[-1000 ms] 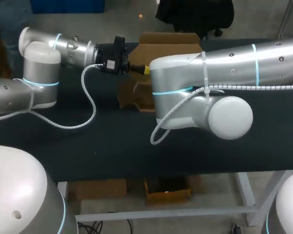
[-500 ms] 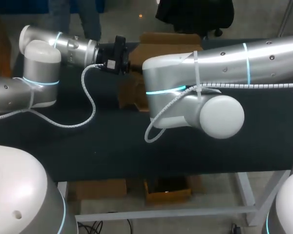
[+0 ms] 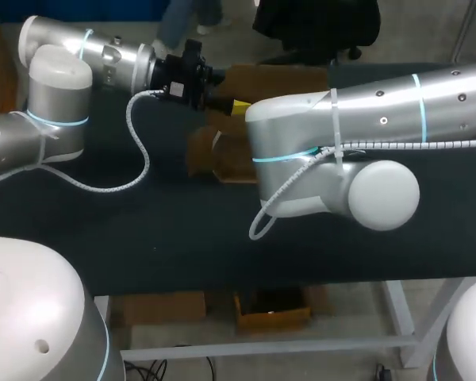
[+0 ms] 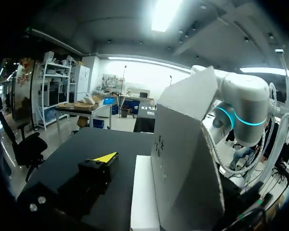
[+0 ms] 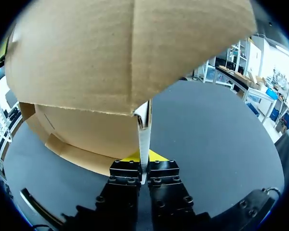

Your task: Assemble the packaging by folding the flat box into shape, placing the metal phone stand inside, and closing the box properly

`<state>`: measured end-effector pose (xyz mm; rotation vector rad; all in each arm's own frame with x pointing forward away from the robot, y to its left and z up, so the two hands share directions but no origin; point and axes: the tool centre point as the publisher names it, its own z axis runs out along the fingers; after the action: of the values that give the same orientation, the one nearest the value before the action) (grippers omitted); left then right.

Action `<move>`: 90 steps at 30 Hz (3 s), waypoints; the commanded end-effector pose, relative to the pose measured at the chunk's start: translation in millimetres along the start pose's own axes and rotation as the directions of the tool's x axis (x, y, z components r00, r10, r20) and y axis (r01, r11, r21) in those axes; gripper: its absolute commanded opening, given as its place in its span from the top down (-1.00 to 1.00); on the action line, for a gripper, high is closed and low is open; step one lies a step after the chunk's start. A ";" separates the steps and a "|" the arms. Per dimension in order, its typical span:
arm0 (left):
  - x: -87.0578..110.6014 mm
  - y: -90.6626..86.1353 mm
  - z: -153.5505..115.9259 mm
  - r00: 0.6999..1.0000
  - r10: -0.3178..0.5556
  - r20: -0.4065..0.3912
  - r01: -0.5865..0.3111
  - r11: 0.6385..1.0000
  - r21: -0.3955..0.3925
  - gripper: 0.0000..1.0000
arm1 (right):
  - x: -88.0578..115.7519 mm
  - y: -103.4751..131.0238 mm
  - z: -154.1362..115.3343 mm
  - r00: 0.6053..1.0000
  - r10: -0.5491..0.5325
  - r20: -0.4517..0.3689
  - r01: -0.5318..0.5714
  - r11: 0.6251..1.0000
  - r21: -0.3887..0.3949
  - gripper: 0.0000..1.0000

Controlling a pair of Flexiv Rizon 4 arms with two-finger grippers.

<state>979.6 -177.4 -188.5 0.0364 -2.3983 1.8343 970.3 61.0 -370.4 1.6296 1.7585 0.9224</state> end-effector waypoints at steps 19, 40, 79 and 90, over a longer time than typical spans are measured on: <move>33.7 -18.7 -40.2 0.990 0.115 0.081 -0.111 0.993 -0.050 -1.00 | -14.7 5.5 -9.6 0.977 0.014 -0.211 -0.013 1.000 0.008 1.00; 54.7 -27.5 -71.5 0.979 0.189 0.081 -0.180 0.978 -0.101 -1.00 | -30.2 5.8 -19.6 0.952 0.033 -0.304 -0.038 0.999 -0.011 1.00; 88.3 12.5 -140.4 0.984 0.145 0.107 -0.092 0.917 -0.388 -1.00 | -52.3 26.9 -1.4 0.743 0.163 -0.649 0.078 0.942 0.326 1.00; 91.0 24.2 -152.5 0.987 0.118 0.112 -0.059 0.902 -0.428 -1.00 | -33.5 32.6 1.2 0.813 0.205 -0.545 0.111 0.864 0.490 1.00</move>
<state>900.6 -22.0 -163.9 0.0109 -2.8874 1.3389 994.6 20.5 -351.7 1.7706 2.3596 1.4580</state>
